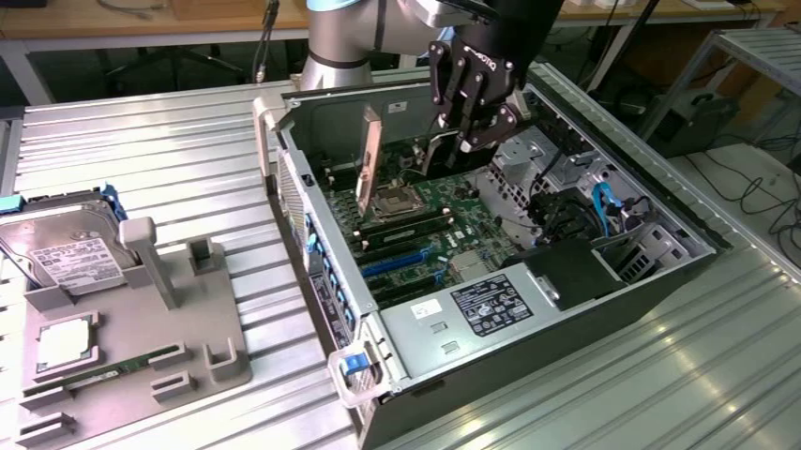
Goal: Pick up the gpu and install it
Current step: 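Insert the gpu into the slot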
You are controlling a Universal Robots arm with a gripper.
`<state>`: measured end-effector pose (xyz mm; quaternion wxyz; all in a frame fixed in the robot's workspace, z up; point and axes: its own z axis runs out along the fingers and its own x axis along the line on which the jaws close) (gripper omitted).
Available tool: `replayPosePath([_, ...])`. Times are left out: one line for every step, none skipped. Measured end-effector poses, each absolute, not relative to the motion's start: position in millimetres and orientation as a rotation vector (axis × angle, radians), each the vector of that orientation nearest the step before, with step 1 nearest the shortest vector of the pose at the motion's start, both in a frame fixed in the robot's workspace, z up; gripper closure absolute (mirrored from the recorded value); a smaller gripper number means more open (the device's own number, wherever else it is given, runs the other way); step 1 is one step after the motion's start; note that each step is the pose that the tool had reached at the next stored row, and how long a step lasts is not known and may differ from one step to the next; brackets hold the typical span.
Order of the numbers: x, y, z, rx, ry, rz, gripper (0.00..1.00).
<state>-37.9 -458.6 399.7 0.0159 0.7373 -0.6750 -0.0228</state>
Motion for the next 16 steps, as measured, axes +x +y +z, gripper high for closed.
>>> replayPosePath([-37.9, -458.5, 399.4, 2.293, -2.099, -0.071, 0.73])
replayPosePath([-37.9, -458.5, 399.1, 2.293, -2.099, -0.071, 0.73])
replayPosePath([-37.9, -458.6, 398.7, 2.293, -2.099, -0.071, 0.73])
replayPosePath([-37.9, -458.5, 398.3, 2.293, -2.099, -0.071, 0.73])
replayPosePath([-37.8, -458.5, 398.0, 2.293, -2.099, -0.071, 0.73])
replayPosePath([-37.8, -458.6, 397.8, 2.293, -2.099, -0.071, 0.73])
replayPosePath([-37.8, -458.6, 397.4, 2.293, -2.099, -0.071, 0.73])
replayPosePath([-37.8, -458.6, 396.8, 2.293, -2.099, -0.071, 0.73])
replayPosePath([-37.9, -458.6, 395.7, 2.292, -2.1, -0.072, 0.73])
replayPosePath([-37.8, -458.6, 393.3, 2.288, -2.105, -0.072, 0.73])
replayPosePath([-37.8, -458.6, 391.4, 2.279, -2.115, -0.072, 0.73])
replayPosePath([-37.8, -458.6, 389.9, 2.268, -2.127, -0.072, 0.73])
replayPosePath([-37.8, -458.6, 388.5, 2.257, -2.139, -0.072, 0.73])
replayPosePath([-37.8, -458.6, 387.2, 2.249, -2.148, -0.073, 0.73])
replayPosePath([-37.8, -458.6, 386.0, 2.243, -2.154, -0.073, 0.73])
replayPosePath([-37.8, -458.6, 384.8, 2.24, -2.158, -0.073, 0.73])
